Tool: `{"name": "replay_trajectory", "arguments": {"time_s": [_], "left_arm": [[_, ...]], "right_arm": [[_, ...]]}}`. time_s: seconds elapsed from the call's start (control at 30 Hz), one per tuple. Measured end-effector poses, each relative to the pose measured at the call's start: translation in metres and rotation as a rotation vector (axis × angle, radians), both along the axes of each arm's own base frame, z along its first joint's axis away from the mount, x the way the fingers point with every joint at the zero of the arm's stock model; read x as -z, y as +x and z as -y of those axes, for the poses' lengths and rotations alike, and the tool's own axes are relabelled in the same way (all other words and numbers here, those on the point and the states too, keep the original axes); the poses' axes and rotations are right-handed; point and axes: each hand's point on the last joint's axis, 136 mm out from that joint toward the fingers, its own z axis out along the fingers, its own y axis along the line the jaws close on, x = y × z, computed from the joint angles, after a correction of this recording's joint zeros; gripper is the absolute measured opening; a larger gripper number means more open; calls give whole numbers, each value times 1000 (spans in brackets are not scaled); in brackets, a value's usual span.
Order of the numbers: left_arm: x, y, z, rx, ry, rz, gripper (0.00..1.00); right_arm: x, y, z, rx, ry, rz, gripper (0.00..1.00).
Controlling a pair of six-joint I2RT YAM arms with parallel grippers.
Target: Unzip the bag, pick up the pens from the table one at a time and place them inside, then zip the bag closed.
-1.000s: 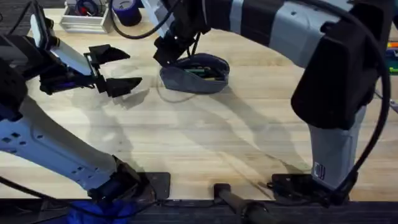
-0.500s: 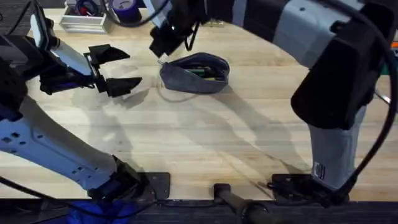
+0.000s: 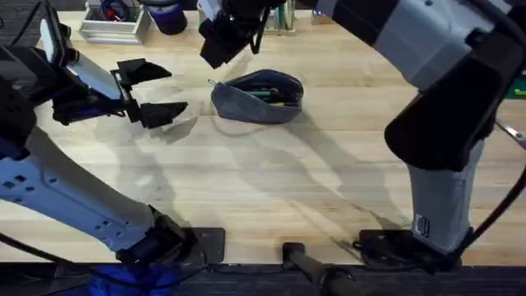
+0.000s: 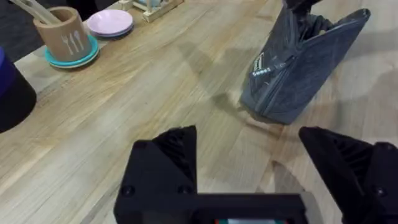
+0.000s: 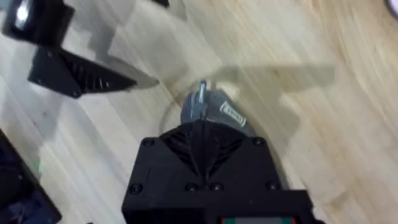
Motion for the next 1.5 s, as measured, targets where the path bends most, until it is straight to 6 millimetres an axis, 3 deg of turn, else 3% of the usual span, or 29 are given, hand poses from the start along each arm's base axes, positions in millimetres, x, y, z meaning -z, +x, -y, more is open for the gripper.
{"name": "replay_trajectory", "arguments": {"time_s": [0.43,0.97,1.07,1.17,1.23,1.37,1.5], "left_arm": [[0,0,0,0,0,0,992],[0,0,0,0,0,0,993],[0,0,0,0,0,0,993],[0,0,0,0,0,0,993],[0,0,0,0,0,0,993],[0,0,0,0,0,0,993],[0,0,0,0,0,0,993]], "right_arm": [[11,2,37,55,-78,-80,28],[11,2,37,57,-82,-80,35],[12,1,38,57,-83,-80,293],[12,1,38,57,-83,-80,730],[11,2,38,53,-84,-78,960],[9,0,39,55,-91,-79,996],[-6,-2,45,65,-122,-51,996]]}}
